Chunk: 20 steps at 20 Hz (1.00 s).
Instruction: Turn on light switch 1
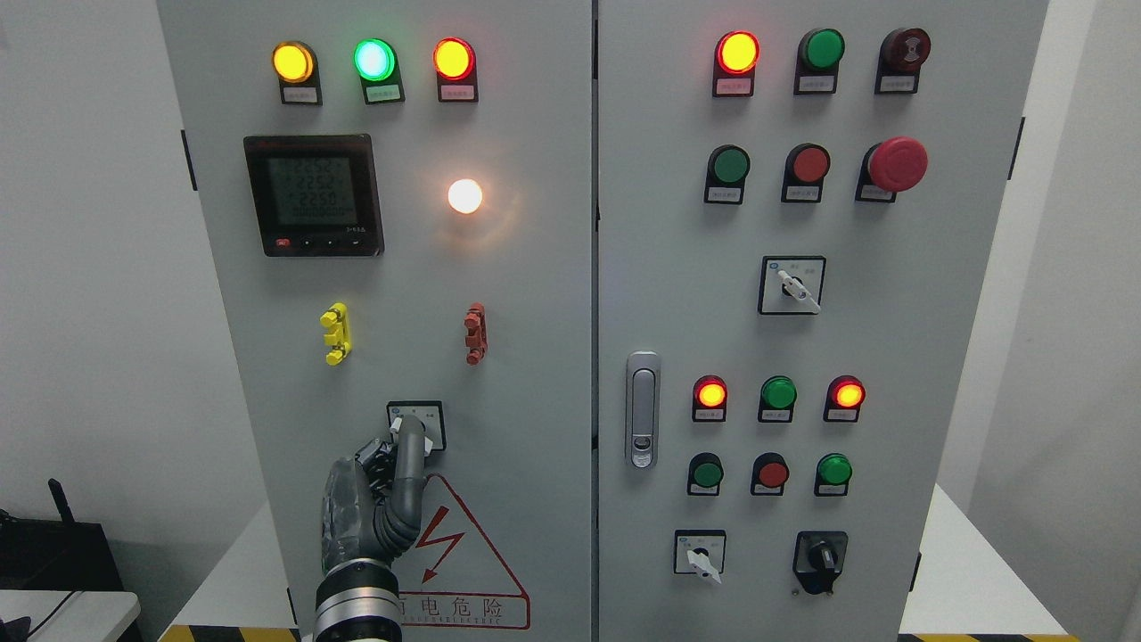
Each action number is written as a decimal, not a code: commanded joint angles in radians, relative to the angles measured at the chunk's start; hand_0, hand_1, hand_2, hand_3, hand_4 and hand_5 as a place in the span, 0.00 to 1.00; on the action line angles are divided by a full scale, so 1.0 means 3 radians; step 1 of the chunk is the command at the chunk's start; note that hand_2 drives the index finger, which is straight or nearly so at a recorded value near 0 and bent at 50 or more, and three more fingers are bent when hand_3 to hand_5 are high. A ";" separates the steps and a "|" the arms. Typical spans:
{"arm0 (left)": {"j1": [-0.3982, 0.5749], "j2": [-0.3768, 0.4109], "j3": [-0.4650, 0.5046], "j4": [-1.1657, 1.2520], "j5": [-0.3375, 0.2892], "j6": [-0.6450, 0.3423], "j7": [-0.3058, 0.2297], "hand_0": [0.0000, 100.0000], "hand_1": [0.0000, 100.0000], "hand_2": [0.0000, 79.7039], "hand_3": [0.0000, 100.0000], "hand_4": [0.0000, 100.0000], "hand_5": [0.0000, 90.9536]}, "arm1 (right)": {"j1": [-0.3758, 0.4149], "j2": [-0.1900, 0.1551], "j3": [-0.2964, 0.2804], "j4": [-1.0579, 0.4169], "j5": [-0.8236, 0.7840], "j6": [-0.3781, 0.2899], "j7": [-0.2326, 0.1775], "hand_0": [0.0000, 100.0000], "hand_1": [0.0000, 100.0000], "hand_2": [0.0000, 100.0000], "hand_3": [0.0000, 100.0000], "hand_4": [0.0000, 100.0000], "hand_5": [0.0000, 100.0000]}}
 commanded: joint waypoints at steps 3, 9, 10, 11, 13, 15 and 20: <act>0.0029 0.0002 0.0005 -0.0012 0.0000 -0.0018 0.0001 0.26 0.17 0.81 0.79 0.81 0.81 | 0.0000 0.0000 0.0066 0.0000 -0.0087 0.0001 0.0001 0.12 0.39 0.00 0.00 0.00 0.00; 0.0100 -0.0004 0.0005 -0.0043 0.0000 -0.0043 0.0001 0.24 0.17 0.82 0.79 0.81 0.81 | 0.0000 0.0000 0.0066 0.0000 -0.0087 0.0001 0.0001 0.12 0.39 0.00 0.00 0.00 0.00; 0.0116 -0.0009 0.0005 -0.0053 0.0005 -0.0043 0.0001 0.24 0.17 0.82 0.79 0.81 0.81 | 0.0000 0.0000 0.0066 0.0000 -0.0087 0.0001 0.0001 0.12 0.39 0.00 0.00 0.00 0.00; 0.0116 -0.0009 0.0005 -0.0063 0.0005 -0.0043 0.0001 0.24 0.17 0.82 0.79 0.81 0.81 | 0.0000 0.0000 0.0066 0.0000 -0.0087 0.0001 0.0001 0.12 0.39 0.00 0.00 0.00 0.00; 0.0116 -0.0004 0.0005 -0.0068 0.0000 -0.0043 0.0001 0.24 0.17 0.82 0.79 0.81 0.81 | 0.0000 0.0000 0.0066 0.0000 -0.0087 0.0001 0.0001 0.12 0.39 0.00 0.00 0.00 0.00; 0.0146 -0.0004 0.0005 -0.0079 0.0000 -0.0048 0.0006 0.23 0.17 0.82 0.79 0.81 0.81 | 0.0000 0.0000 0.0066 0.0000 -0.0087 0.0001 0.0001 0.12 0.39 0.00 0.00 0.00 0.00; 0.0294 0.0012 0.0010 -0.0130 -0.0006 -0.0293 0.0006 0.23 0.17 0.82 0.80 0.81 0.81 | 0.0000 0.0000 0.0066 0.0000 -0.0087 0.0001 0.0001 0.12 0.39 0.00 0.00 0.00 0.00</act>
